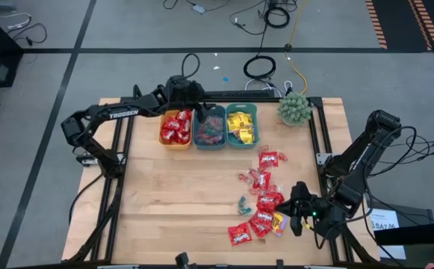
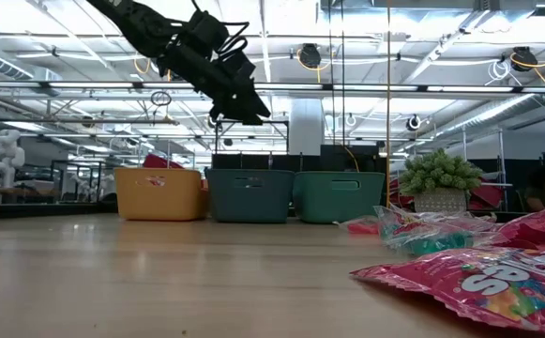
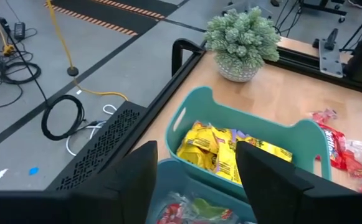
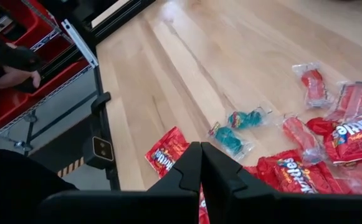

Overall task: Sort candy
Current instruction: Put the transparent red gummy into the blue bin

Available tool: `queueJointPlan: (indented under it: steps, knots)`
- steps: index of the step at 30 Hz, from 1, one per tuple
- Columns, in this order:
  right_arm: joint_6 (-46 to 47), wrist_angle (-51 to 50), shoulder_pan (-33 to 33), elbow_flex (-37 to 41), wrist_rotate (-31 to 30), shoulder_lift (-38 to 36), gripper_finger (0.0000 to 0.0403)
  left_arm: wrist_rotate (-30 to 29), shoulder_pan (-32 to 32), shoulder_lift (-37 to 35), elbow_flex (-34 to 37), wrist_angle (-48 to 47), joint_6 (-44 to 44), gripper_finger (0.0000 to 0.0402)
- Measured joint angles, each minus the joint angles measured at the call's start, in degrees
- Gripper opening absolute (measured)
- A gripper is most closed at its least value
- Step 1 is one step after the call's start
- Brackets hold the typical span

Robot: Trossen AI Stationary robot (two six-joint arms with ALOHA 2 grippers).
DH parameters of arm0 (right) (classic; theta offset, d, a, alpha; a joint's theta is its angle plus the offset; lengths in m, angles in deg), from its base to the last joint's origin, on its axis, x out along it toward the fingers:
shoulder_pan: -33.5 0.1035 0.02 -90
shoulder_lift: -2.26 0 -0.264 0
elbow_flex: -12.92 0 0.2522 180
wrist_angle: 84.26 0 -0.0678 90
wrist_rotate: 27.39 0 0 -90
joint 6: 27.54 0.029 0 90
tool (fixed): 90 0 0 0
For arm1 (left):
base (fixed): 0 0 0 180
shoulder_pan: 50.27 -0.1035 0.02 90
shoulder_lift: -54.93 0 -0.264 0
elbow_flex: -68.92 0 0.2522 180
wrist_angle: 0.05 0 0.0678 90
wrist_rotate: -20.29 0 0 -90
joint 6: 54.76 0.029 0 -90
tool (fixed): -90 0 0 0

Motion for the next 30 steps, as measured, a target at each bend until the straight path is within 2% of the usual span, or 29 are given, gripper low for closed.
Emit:
queueJointPlan:
  steps: [11,13,15,21,26,30]
  knots:
    - [-0.02,0.01,-0.18,0.00,0.10,0.00,0.0000,0.15,1.29,0.00,-0.04,-0.05,0.02,0.0228]
    - [-0.11,0.01,-0.18,0.00,0.15,0.00,0.0000,2.21,2.59,0.00,-0.04,-0.03,0.73,0.0228]
    - [-0.27,0.01,-0.17,0.00,0.15,0.00,0.0000,4.26,4.78,0.00,-0.04,-0.04,2.39,0.0228]
    - [-2.04,0.03,-0.16,0.00,0.21,0.00,0.0000,4.29,14.94,0.00,-0.06,0.76,6.74,0.0228]
    - [-4.23,0.13,-0.16,0.00,0.29,0.00,0.0000,0.11,23.55,1.08,-0.17,3.32,12.76,0.0228]
    - [-5.82,0.54,-0.16,0.00,0.45,-0.02,0.0000,-1.55,28.50,5.03,-0.20,7.39,13.43,0.0228]
